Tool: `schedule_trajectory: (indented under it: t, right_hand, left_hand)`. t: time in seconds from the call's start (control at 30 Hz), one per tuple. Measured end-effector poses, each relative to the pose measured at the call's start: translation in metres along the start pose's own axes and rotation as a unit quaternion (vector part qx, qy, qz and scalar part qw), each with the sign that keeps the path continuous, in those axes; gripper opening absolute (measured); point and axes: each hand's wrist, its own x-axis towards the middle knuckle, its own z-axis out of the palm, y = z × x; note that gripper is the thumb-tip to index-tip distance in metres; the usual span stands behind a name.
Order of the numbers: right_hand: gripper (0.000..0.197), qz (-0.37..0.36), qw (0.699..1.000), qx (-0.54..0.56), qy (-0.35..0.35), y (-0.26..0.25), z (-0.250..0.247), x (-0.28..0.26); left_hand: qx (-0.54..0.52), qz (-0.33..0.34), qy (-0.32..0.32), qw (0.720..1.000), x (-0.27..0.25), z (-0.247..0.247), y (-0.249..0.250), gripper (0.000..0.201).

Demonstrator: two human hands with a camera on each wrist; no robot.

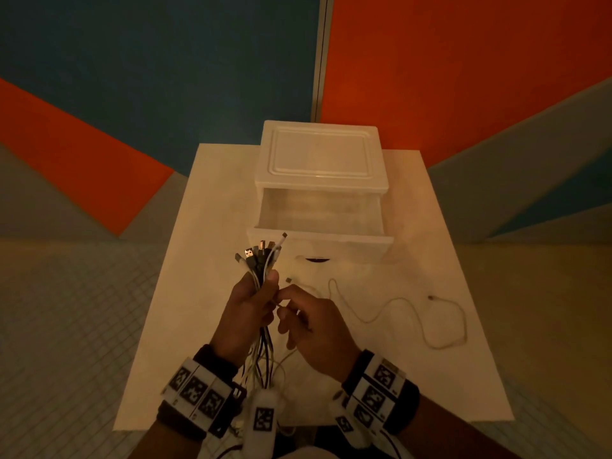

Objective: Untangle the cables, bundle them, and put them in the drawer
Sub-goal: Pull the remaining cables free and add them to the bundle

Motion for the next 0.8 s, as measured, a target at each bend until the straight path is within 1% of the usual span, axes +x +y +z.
schedule_trajectory:
  t: [0.1, 0.17, 0.23, 0.27, 0.37, 0.43, 0.53, 0.63, 0.7, 0.73, 0.8]
  right_hand:
    - [0.016, -0.016, 1.000, -0.023, 0.010, 0.004, -0.001, 0.001]
    - [0.015, -0.013, 1.000, -0.019, 0.009, 0.008, -0.001, -0.001]
    - [0.017, -0.005, 1.000, 0.005, -0.015, 0.017, 0.003, -0.006]
    - [0.019, -0.002, 0.999, 0.006, -0.034, 0.022, 0.004, -0.010]
    - [0.022, 0.010, 0.995, 0.002, -0.103, 0.041, 0.007, -0.027]
    - [0.021, 0.043, 0.988, 0.029, -0.146, 0.056, 0.007, -0.041]
    - [0.021, 0.112, 0.974, 0.051, -0.192, 0.082, 0.003, -0.065]
    - [0.023, 0.174, 0.961, 0.048, -0.208, 0.105, -0.009, -0.088]
    - [0.023, 0.204, 0.953, 0.042, -0.218, 0.115, -0.016, -0.104]
    - [0.023, 0.217, 0.950, 0.022, -0.225, 0.120, -0.021, -0.113]
    - [0.027, 0.245, 0.942, 0.014, -0.230, 0.127, -0.029, -0.133]
  left_hand:
    - [-0.011, -0.009, 0.021, 1.000, 0.001, 0.000, -0.003, 0.028]
    - [-0.001, 0.001, 0.037, 0.999, 0.002, -0.001, -0.005, 0.023]
    - [0.006, 0.021, 0.045, 0.999, 0.003, -0.004, -0.006, 0.024]
    - [-0.008, 0.025, 0.048, 0.999, 0.004, -0.006, -0.007, 0.024]
    - [-0.090, 0.002, 0.046, 0.995, 0.008, -0.010, -0.007, 0.027]
    - [-0.107, -0.007, 0.040, 0.993, 0.011, -0.016, -0.005, 0.031]
    - [-0.107, 0.011, 0.040, 0.993, 0.018, -0.034, 0.000, 0.035]
    - [-0.122, 0.016, 0.050, 0.991, 0.022, -0.051, 0.002, 0.034]
    - [-0.128, 0.023, 0.057, 0.990, 0.023, -0.061, 0.004, 0.033]
    - [-0.133, 0.026, 0.061, 0.989, 0.024, -0.065, 0.006, 0.032]
    - [-0.143, 0.036, 0.068, 0.987, 0.027, -0.075, 0.011, 0.031]
